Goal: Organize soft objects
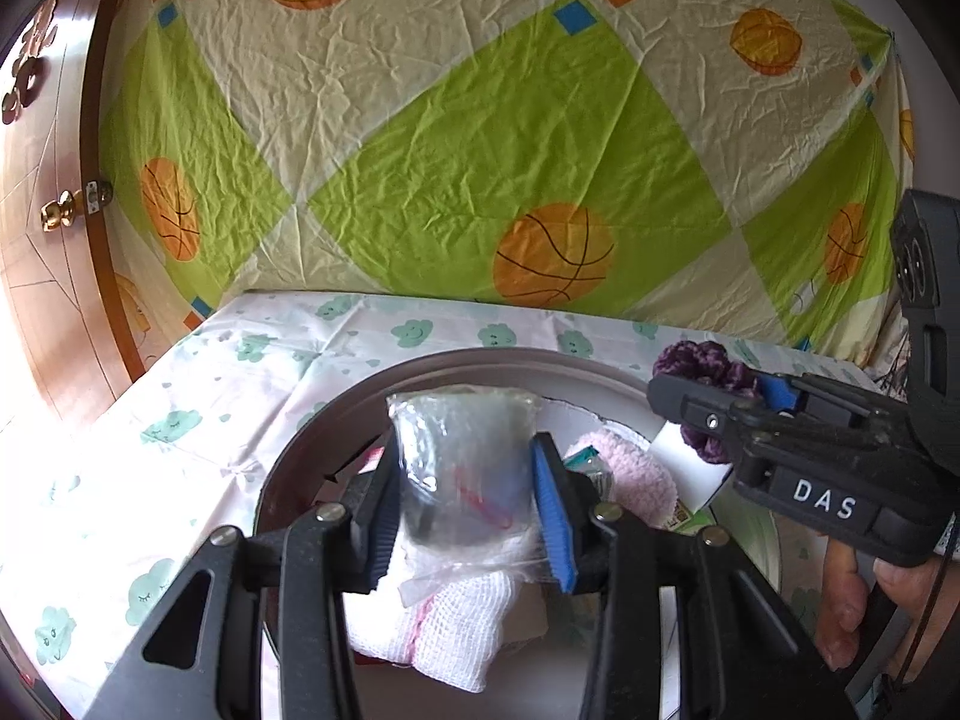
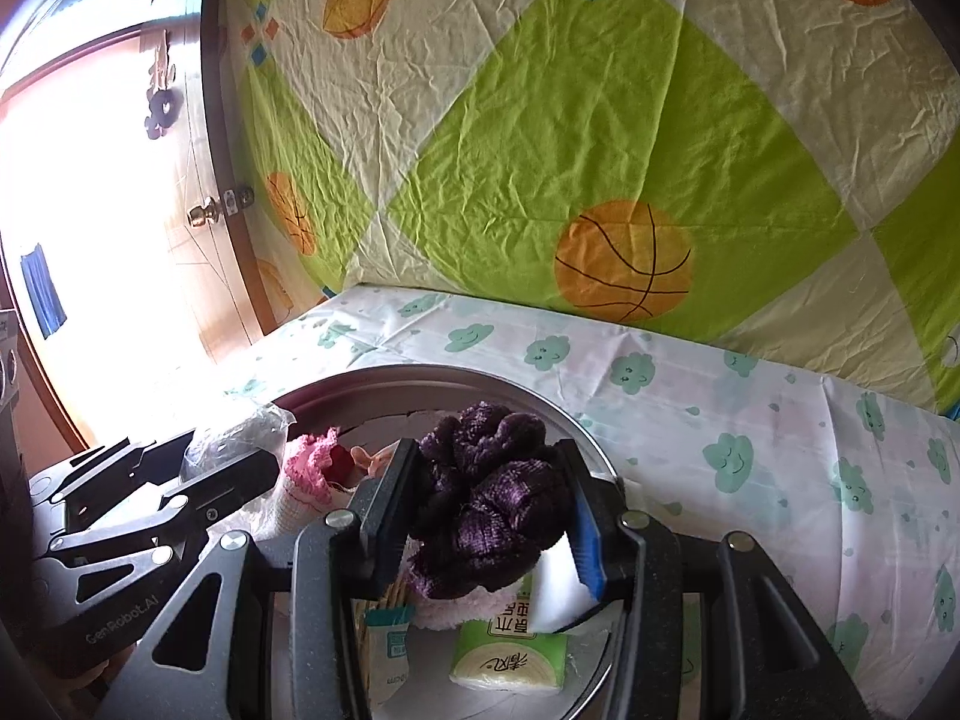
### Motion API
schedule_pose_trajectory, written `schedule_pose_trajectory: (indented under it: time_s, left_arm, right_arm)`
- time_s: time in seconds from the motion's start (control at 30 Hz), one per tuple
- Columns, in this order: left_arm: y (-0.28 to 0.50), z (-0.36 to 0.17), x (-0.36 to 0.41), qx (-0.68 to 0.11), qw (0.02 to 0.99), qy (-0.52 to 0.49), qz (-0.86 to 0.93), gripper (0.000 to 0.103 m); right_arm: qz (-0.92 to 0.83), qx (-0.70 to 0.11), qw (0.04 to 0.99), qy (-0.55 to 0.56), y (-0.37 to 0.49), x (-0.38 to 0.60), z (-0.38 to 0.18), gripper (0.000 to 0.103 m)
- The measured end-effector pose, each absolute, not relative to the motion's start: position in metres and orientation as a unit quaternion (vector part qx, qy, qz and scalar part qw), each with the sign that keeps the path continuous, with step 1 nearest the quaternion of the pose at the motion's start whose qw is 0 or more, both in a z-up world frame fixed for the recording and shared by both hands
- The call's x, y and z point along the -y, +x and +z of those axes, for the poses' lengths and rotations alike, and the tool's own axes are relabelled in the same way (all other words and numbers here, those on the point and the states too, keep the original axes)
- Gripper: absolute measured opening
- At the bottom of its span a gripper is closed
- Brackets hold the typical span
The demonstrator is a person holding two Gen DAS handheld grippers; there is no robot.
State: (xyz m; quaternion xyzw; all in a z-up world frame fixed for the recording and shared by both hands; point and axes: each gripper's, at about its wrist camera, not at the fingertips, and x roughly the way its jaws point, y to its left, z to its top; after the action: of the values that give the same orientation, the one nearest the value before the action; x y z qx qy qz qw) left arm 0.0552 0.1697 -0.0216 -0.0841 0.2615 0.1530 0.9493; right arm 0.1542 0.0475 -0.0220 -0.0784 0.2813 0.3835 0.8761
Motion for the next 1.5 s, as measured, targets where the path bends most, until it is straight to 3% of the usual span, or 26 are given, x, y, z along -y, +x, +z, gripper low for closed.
schedule_pose_trajectory:
  time_s: [0.17, 0.3, 0.37, 0.47, 0.67, 0.83, 1.5]
  left_arm:
    - [0.062, -0.031, -0.173, -0.281, 0.944, -0.094, 0.146, 0.041]
    - [0.062, -0.034, -0.173, -0.285, 0.943, -0.093, 0.146, 0.048]
    - [0.06, -0.033, -0.173, -0.284, 0.942, -0.095, 0.149, 0.063]
    - [0.055, -0.03, -0.174, -0.277, 0.943, -0.094, 0.156, 0.078]
    - [0.043, -0.023, -0.174, -0.26, 0.946, -0.097, 0.169, 0.098]
    - [0.033, -0.018, -0.172, -0.248, 0.948, -0.103, 0.171, 0.101]
    - [0.009, -0.006, -0.156, -0.224, 0.951, -0.103, 0.184, 0.102]
  right_arm:
    - [0.384, -0.299, 0.87, -0.082, 0.159, -0.051, -0.034, 0.049]
    - [0.389, -0.305, 0.865, -0.084, 0.158, -0.052, -0.038, 0.061]
    - [0.391, -0.303, 0.865, -0.079, 0.155, -0.05, -0.038, 0.072]
    - [0.394, -0.301, 0.865, -0.074, 0.152, -0.047, -0.035, 0.073]
    - [0.395, -0.292, 0.87, -0.051, 0.143, -0.03, -0.029, 0.078]
    - [0.383, -0.267, 0.884, -0.036, 0.129, -0.013, -0.021, 0.083]
    - [0.384, -0.243, 0.891, 0.01, 0.106, 0.018, -0.013, 0.086]
